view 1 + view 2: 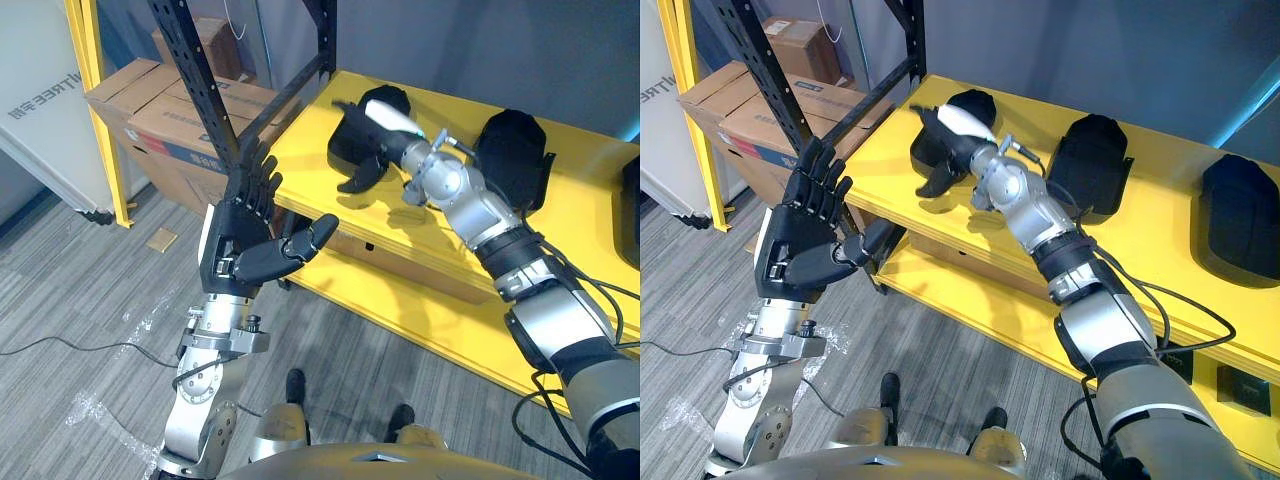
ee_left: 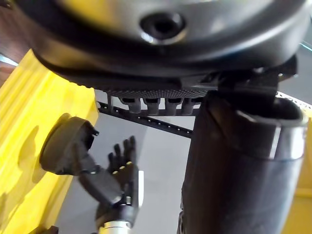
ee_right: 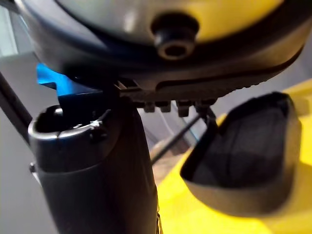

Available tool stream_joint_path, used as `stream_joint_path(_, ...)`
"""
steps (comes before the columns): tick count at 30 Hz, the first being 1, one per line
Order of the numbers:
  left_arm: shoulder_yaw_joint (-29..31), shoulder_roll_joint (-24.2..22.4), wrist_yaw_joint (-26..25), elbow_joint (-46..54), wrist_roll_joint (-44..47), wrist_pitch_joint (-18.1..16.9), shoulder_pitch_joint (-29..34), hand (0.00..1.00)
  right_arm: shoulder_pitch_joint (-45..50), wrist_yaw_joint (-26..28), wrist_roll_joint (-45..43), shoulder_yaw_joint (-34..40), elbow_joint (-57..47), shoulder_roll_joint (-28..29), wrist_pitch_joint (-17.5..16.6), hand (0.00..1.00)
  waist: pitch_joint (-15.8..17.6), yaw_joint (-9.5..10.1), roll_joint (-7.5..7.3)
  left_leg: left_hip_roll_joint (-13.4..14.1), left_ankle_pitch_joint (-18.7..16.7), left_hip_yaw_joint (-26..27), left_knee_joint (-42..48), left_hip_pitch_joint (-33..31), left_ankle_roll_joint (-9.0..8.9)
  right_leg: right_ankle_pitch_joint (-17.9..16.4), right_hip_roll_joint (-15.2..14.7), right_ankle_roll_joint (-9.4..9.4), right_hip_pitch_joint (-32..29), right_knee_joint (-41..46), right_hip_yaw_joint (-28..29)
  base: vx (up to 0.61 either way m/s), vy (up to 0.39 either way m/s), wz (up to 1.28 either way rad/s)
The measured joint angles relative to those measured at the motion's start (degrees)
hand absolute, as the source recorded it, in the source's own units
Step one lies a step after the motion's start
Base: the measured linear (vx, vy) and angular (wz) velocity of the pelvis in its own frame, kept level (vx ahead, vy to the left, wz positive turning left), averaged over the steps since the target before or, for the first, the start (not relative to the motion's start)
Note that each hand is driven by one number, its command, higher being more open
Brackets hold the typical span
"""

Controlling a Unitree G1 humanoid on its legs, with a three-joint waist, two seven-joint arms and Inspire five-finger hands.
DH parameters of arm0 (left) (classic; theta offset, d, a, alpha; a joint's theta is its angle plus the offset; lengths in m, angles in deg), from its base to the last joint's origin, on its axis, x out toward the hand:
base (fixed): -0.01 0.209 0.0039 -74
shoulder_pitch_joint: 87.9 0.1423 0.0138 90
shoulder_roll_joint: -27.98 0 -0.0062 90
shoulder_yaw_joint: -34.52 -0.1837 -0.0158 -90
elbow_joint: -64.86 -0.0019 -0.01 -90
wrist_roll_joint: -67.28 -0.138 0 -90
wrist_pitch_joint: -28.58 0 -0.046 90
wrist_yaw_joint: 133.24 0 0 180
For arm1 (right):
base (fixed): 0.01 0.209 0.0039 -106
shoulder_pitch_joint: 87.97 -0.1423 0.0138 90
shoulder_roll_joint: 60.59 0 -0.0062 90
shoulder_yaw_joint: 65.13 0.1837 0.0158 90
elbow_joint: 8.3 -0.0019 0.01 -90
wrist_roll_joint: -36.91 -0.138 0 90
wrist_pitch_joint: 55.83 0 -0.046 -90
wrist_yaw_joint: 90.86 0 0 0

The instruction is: Walk over and take three plastic housings, then place them on the shelf

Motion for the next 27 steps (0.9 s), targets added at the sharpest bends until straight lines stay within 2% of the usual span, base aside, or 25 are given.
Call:
stream_joint_path(4, -0.62, 0.01, 1.17, -0.04, 0.01, 0.10, 0.04, 1.00, -3.13, -0.63, -0.24, 1.06, -2.52, -0.03, -0.03, 1.00, -0.04, 0.13, 0.01, -0.04, 0.14, -0.22, 0.12, 0.69, 0.04, 0.27, 0.14, 0.42, 1.12, -0.75, -0.12, 0.00, 0.000, 0.00)
stream_joint_path(15, -1.47, 0.02, 2.31, -0.04, 0.11, 0.28, 1.61, 1.00, -3.14, 0.19, -2.20, -0.93, -3.49, 0.14, -0.19, 1.00, -0.57, 0.20, 0.49, -0.07, -0.24, -0.44, -0.06, 1.05, -0.21, 0.18, 0.18, 0.19, 1.78, -1.12, -0.34, 0.00, 0.000, 0.00)
stream_joint_path(20, -1.67, 0.05, 2.30, -0.04, 0.00, 0.52, 2.30, 1.00, -2.93, 0.52, 1.44, -3.39, -3.14, 1.43, -0.57, 1.00, -0.77, 0.34, 0.85, -0.10, -0.63, -0.67, -0.06, 0.67, -0.69, 0.51, 0.30, 0.17, 1.86, -1.83, -0.72, 0.00, -0.003, 0.01)
stream_joint_path(23, -2.05, 0.08, 2.26, -0.06, -0.03, 0.52, 2.27, 1.00, -2.81, -0.35, 5.71, -4.22, -1.19, 2.58, -2.24, 1.00, -0.80, 0.36, 0.94, -0.19, -0.69, -1.10, -0.06, 0.04, -0.75, 0.49, 0.23, 0.18, 1.60, -1.83, -1.19, 0.00, -0.015, 0.09)
stream_joint_path(27, -2.19, 0.08, 1.69, -0.35, -0.04, 0.51, 2.27, 1.00, -2.81, -4.99, 10.32, -4.70, 3.02, 2.53, -3.77, 1.00, -0.77, 1.25, 1.39, -0.38, -0.06, -1.90, -0.04, -1.14, -0.15, 0.46, 0.10, 0.12, 0.72, -1.58, -1.84, 0.01, -0.020, 0.09)
